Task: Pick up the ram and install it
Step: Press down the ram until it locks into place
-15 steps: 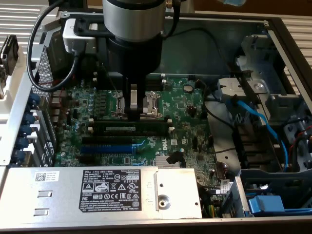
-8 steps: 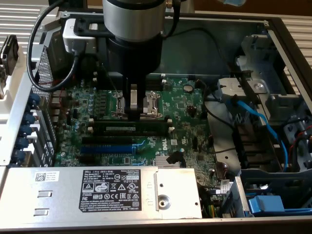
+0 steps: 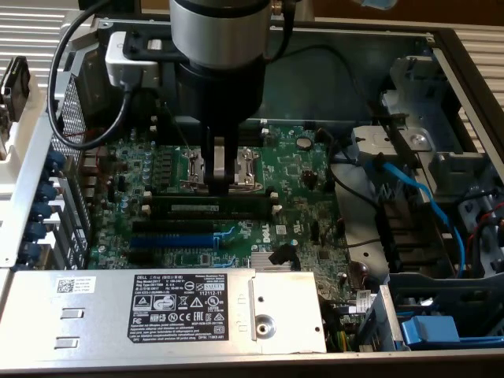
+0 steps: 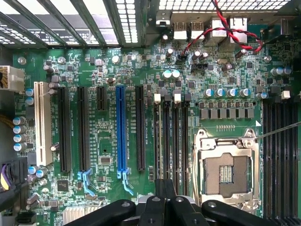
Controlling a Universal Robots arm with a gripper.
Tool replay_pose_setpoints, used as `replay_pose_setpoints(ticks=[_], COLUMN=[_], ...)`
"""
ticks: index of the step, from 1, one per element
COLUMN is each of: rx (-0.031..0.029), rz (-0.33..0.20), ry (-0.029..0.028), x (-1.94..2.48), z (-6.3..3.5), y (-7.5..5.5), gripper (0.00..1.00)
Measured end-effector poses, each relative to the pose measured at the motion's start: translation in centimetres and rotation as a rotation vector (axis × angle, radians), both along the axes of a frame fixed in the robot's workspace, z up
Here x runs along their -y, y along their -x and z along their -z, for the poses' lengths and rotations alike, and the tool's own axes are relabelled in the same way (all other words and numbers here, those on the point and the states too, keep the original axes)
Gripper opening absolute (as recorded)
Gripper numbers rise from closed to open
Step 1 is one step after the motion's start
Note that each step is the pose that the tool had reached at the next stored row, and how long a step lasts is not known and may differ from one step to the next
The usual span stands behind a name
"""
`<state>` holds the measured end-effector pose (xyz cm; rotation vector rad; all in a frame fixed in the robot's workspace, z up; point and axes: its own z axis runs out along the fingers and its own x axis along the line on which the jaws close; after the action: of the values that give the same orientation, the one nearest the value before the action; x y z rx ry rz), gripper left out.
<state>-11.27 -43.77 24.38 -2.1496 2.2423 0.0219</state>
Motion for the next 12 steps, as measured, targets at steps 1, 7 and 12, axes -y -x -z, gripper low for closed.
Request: replay_pose_setpoints(ticks=[1,7,12], rx=[-0.0001,0.0000,0.0000], rz=[0.000,0.000,0.000], ry=[0.0001,0.0000,0.0000], x=[0.00,-0.17,-0.20], z=[0.06,0.36,0.66], y=[0.00,0.03,0.04], gripper=[0.10,0.10,0.10])
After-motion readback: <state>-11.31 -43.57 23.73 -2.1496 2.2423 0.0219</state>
